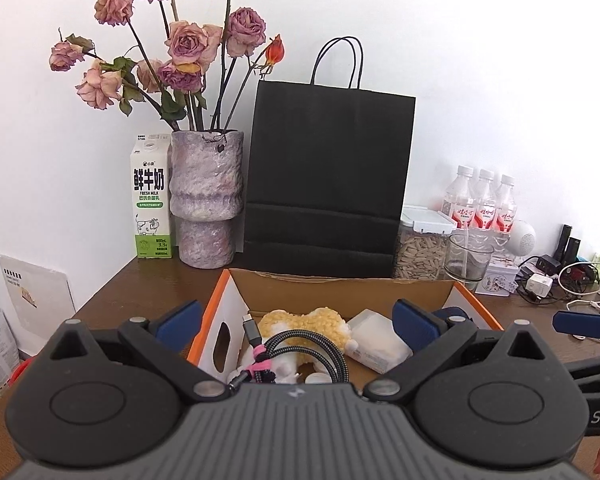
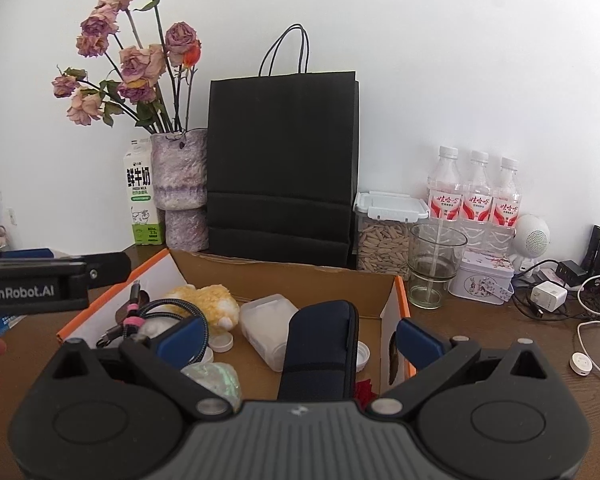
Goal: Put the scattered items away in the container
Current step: 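Move both tools back from the box toward the remaining table items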
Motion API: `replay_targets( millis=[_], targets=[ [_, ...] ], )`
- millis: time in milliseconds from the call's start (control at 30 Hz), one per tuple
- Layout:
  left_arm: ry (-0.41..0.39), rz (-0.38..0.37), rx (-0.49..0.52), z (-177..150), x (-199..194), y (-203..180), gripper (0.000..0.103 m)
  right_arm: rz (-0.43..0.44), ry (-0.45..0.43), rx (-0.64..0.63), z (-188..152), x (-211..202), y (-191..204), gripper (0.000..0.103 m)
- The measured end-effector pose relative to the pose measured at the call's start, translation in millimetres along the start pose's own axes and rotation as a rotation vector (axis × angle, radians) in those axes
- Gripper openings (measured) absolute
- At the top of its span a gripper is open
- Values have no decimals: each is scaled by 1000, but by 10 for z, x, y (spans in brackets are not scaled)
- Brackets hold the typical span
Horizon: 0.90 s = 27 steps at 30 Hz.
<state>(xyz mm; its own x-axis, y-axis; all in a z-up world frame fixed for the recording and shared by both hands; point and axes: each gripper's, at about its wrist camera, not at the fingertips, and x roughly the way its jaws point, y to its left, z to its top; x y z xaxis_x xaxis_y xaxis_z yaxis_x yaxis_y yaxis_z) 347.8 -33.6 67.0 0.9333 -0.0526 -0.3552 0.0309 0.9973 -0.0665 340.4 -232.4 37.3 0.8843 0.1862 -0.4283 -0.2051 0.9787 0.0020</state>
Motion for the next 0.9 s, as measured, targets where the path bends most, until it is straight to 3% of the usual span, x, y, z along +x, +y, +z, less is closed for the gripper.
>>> replay_targets(
  millis=[400, 900],
  targets=[
    [-21, 8, 6, -210, -649, 65, 103, 15, -5, 18, -298, -636, 194, 103],
    [32, 91, 3, -739, -1208, 444, 103, 21, 96, 13, -948, -1157, 159, 103]
  ],
)
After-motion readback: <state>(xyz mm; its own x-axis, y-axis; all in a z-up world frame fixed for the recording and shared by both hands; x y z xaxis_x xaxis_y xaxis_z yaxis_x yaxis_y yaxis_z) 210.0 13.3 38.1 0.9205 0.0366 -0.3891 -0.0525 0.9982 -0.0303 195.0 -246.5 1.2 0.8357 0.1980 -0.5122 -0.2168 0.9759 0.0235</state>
